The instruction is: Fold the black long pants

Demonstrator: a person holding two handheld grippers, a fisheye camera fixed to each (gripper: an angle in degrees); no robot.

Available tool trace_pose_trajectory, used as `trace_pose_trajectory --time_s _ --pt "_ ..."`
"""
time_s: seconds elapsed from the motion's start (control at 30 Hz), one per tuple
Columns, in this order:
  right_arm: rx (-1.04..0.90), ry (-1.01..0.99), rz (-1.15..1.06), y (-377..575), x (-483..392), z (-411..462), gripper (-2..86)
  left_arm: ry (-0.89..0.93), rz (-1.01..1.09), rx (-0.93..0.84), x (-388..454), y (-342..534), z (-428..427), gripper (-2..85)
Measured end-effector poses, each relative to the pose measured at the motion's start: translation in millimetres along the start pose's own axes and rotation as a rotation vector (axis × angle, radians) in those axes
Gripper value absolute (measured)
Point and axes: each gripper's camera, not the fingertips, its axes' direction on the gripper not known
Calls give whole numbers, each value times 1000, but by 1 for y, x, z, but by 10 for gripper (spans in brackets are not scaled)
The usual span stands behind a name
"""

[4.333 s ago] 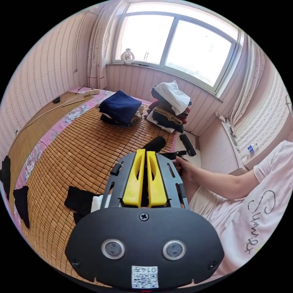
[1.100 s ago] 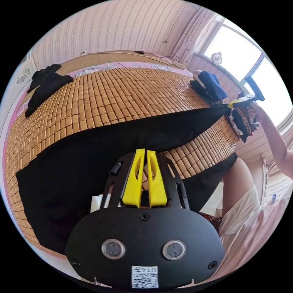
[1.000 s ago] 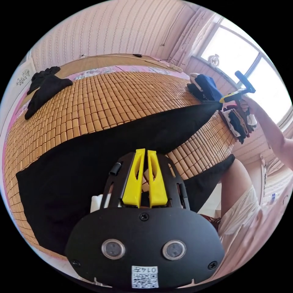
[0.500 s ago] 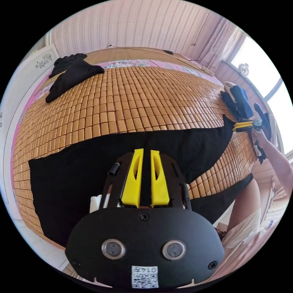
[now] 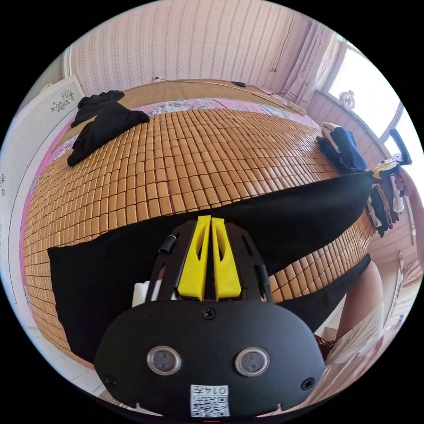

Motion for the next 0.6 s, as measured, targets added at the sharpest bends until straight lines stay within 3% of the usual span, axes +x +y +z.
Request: trace_pose_trajectory --time_s 0.17,0.4,0.5,0.6 --pt "97 -35 154 -15 53 27 88 -21 -56 -65 -13 -2 25 -10" --pt "33 207 150 -17 66 66 173 -46 10 -105 -10 10 43 -10" --pt "165 83 294 -22 95 65 174 -22 -7 -106 -16 12 44 -10" --pt "231 -86 427 -18 126 76 104 -32 4 -110 -16 12 45 -10"
